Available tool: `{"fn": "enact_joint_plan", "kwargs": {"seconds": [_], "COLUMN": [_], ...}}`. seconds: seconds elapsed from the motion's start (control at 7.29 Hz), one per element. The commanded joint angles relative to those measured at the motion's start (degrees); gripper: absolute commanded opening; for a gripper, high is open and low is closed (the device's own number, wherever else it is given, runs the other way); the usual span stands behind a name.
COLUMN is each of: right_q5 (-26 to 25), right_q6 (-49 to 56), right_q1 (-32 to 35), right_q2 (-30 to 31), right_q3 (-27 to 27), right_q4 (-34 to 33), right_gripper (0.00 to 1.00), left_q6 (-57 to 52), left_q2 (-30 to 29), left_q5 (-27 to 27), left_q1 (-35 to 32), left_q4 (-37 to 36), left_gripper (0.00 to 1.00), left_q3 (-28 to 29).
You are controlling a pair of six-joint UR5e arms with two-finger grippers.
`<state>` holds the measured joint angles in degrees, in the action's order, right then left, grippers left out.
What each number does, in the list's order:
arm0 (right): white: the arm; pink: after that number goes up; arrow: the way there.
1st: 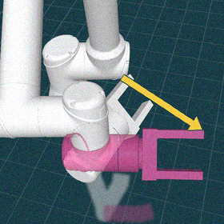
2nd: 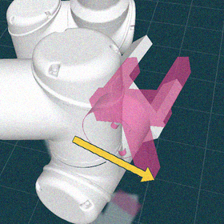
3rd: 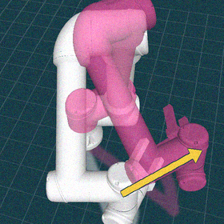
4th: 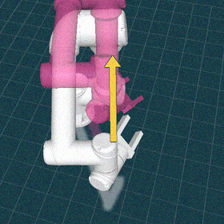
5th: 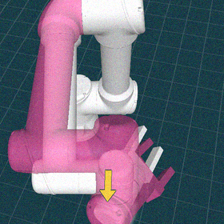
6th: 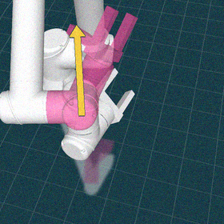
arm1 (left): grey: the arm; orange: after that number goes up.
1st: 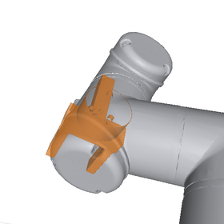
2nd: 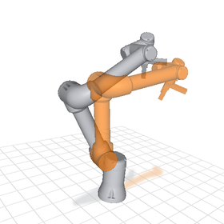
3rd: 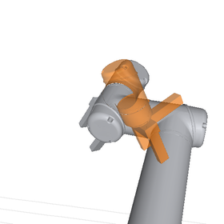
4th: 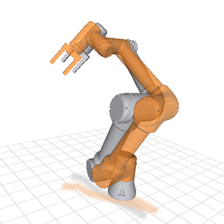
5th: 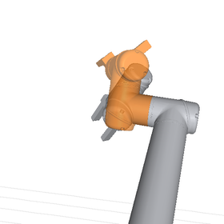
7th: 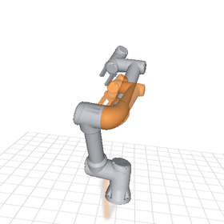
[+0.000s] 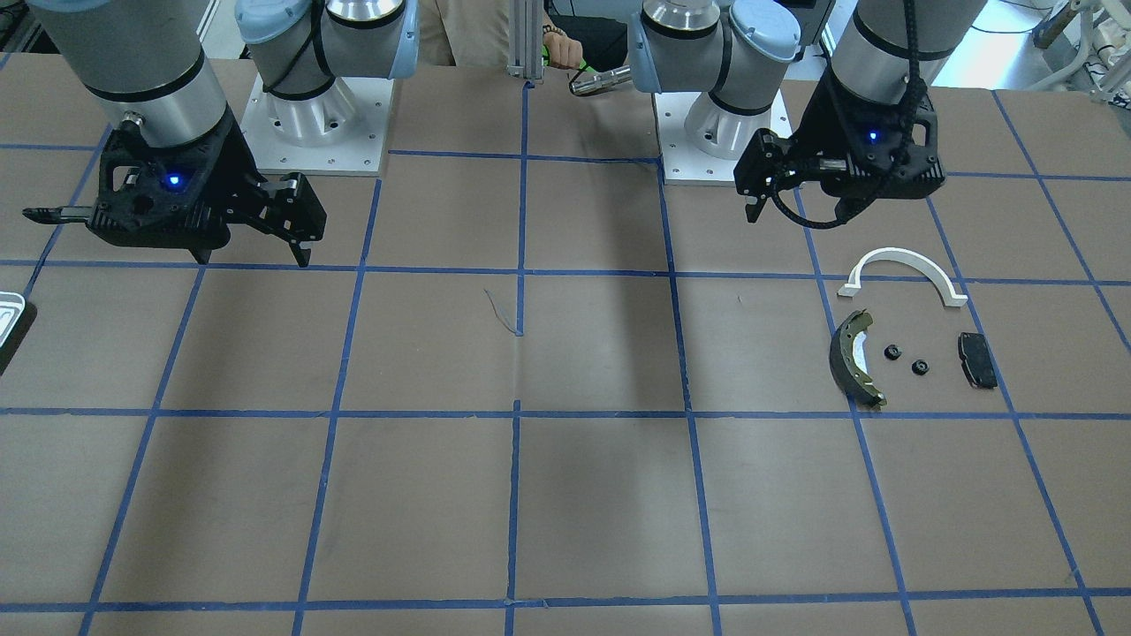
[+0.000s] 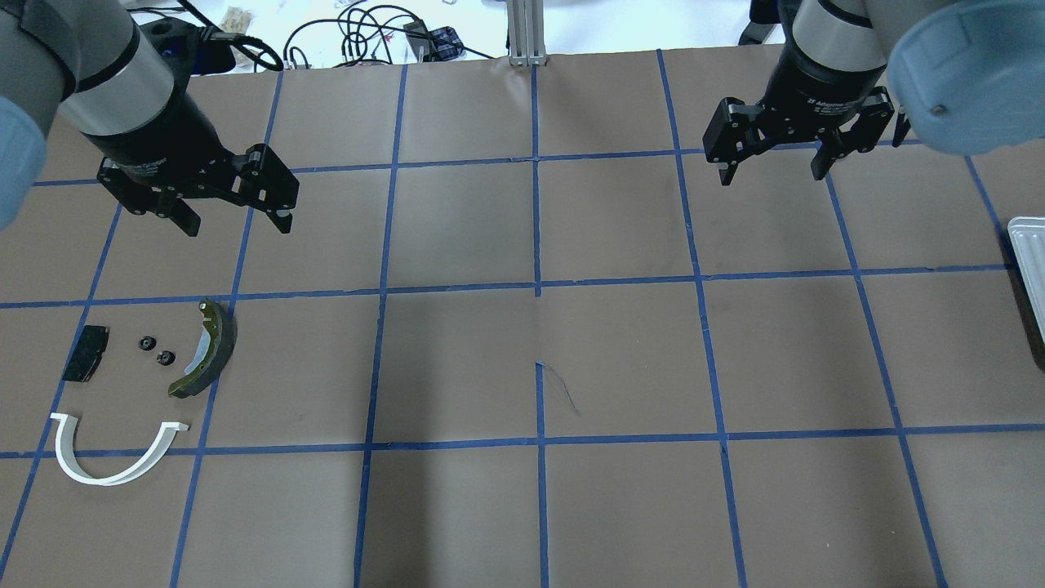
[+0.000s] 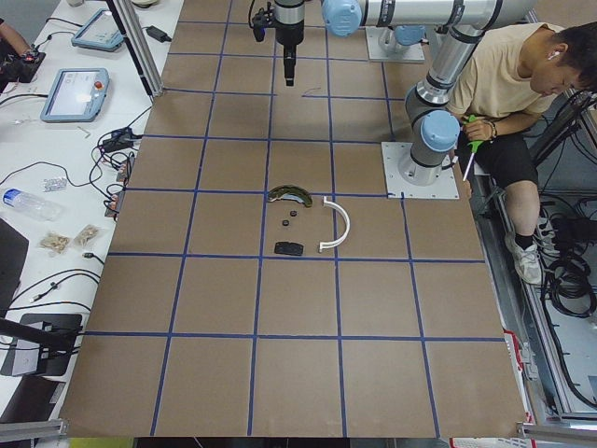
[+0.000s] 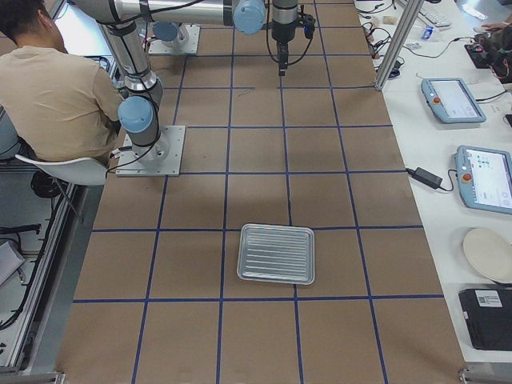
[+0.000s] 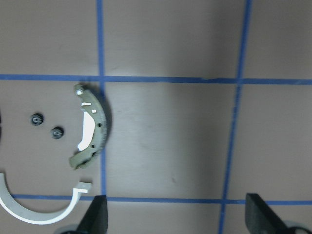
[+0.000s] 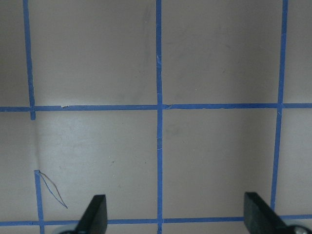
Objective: Place bearing gear from tray to pile
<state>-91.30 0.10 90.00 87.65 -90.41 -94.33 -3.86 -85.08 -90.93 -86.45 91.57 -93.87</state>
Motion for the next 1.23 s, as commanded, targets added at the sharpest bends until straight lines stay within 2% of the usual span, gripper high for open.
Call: {"fn": "enact_joint_plan", "kwargs": {"seconds": [0.0, 0.41, 0.69, 1.1], "right_q5": [-0.19, -0.28, -0.10, -0.01], "right_q6": [-0.01, -0.01, -0.01, -0.01], "right_q1": [0.00, 0.00, 0.00, 0.00], "right_q2": [-0.02, 0.07, 0.07, 0.07], "right_q3": [-0.03, 0.05, 0.05, 0.05], "right_q4": [0.02, 0.02, -0.07, 0.02], "right_gripper": [1.00, 1.00, 1.00, 1.00], "left_q6": [2.17, 3.50, 7.80, 7.46], "left_q2": [1.42, -0.34, -3.06, -3.42], "left_q5": [0.05, 0.32, 1.02, 0.41], "left_q1": [-0.56, -2.67, -3.63, -3.81], "left_q4": [3.52, 3.35, 3.44, 1.07], "left_gripper": [1.00, 1.00, 1.00, 1.00], "left_q3": [0.61, 2.54, 6.14, 5.37]}}
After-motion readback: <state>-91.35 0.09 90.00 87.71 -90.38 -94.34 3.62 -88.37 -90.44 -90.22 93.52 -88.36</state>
